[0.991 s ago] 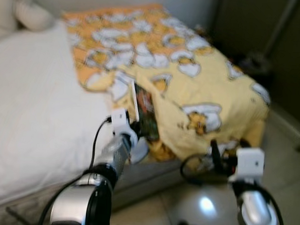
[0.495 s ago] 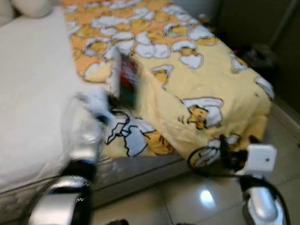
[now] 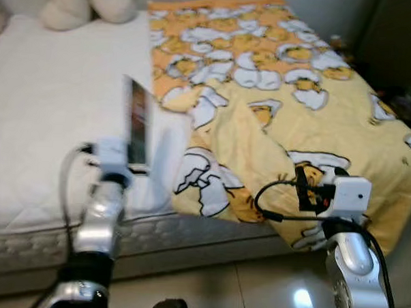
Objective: Clean up the room
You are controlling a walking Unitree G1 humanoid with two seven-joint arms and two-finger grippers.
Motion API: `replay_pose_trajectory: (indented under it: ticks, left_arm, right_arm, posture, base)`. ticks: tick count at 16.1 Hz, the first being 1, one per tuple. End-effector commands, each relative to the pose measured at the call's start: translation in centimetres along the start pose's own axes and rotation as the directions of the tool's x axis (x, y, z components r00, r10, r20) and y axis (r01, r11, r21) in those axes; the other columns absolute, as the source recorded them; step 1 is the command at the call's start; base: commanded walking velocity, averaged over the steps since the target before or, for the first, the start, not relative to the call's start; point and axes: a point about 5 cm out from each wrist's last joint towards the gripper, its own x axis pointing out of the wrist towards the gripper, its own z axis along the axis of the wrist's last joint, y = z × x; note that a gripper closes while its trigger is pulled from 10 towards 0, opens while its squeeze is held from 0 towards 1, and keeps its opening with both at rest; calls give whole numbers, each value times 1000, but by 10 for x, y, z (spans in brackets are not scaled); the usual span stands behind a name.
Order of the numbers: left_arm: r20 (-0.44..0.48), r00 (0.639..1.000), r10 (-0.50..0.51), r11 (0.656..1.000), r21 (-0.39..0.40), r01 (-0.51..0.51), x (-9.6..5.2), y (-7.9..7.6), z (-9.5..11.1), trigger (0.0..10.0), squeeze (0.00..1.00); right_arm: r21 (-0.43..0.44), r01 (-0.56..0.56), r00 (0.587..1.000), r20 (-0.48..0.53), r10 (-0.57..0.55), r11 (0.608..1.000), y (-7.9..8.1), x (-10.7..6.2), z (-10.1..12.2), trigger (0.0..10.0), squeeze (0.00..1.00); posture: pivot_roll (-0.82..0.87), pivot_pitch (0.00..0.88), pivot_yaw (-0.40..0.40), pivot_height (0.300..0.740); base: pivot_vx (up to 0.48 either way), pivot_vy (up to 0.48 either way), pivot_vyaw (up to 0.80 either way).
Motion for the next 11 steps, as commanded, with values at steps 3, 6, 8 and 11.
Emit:
replay_pose_trajectory:
  ticks: [3, 6, 8, 11]
  left_arm:
    - [38, 997, -62, 998, -5, 62, -1, -9, 10, 10000, 0]
    - [72, 982, -177, 983, -26, 180, -8, -37, 17, 10000, 0]
    - [73, 983, -170, 984, -44, 173, -2, -40, 21, 10000, 0]
    - [41, 988, -151, 987, -49, 153, -1, -39, 18, 10000, 0]
  right_arm:
    - [51, -38, 999, 2, 38, 998, 3, 0, -2, 10000, 0]
    - [106, -98, 995, 1, 98, 989, 11, 2, -2, 10000, 0]
    - [118, -101, 995, 13, 100, 988, 11, 5, 0, 10000, 0]
    - [113, -120, 993, 14, 119, 986, 11, 8, 1, 10000, 0]
  posture:
    - [-116, 0, 69, 740]
    - [-116, 0, 63, 740]
    - [-116, 0, 62, 740]
    - [-118, 0, 55, 740]
  base:
    - [0, 0, 488]
    - [0, 0, 442]
    - [0, 480, 444]
    - [0, 480, 440]
